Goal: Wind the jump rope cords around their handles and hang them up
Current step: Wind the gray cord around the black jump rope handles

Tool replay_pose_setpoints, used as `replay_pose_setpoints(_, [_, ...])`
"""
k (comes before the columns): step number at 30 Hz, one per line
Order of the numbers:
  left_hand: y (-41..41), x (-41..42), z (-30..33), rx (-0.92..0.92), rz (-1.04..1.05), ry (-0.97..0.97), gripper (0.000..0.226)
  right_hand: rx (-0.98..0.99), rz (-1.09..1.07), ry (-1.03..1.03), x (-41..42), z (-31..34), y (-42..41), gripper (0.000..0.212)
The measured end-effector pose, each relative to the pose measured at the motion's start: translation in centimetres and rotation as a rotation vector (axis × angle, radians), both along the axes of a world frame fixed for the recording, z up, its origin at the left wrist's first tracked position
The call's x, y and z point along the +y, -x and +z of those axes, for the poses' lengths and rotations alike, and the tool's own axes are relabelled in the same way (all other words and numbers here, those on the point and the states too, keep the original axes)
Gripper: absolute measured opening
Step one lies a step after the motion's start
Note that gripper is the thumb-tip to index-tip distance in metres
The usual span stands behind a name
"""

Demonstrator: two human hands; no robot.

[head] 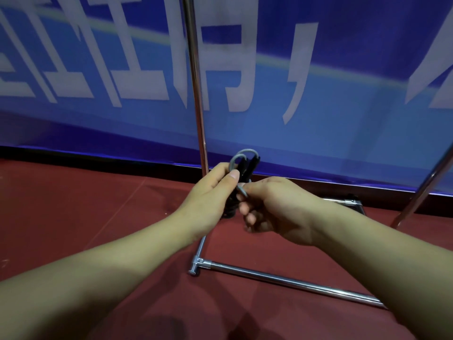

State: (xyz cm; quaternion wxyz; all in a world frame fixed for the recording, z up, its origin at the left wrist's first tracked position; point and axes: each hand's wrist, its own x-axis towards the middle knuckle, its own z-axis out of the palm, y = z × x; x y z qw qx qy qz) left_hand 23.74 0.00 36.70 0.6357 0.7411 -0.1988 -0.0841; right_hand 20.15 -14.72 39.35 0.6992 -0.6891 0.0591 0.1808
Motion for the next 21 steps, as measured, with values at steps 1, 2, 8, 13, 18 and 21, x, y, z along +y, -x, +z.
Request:
replay_pose_setpoints(1, [0.1, -0.1, 0.2, -0.003, 0.002, 0.026, 0.023, 0.004, 0.004, -0.027, 0.3, 0.1, 0.0, 0.025])
replay_pose_setpoints(2, [0.1, -0.1, 0.5, -0.004, 0.000, 0.052, 0.025, 0.004, 0.012, -0.050, 0.4, 0.2, 0.0, 0.025])
replay_pose_setpoints(8, [0.6, 0.0, 1.7, 0.111, -0.076, 0.168, 0.034, -0.018, 0.067, -0.108, 0.6, 0.8, 0.2, 0.025])
replay_pose_setpoints(13, [-0.1, 0.4, 0.7, 0.004, 0.002, -0.036, 0.042, -0.034, 0.070, -0.019, 0.7, 1.1, 0.4, 0.026])
replay_pose_setpoints(18, [-0.5, 1.1, 0.3, -0.089, 0.059, -0.265, 0.048, -0.233, 0.043, 0.391, 0.3, 1.9, 1.0, 0.036])
replay_pose_setpoints(21, [-0.4, 1.1, 0.7, -0.114, 0.090, -0.341, 0.061, -0.395, 0.058, 0.717, 0.2, 2.6, 1.4, 0.033])
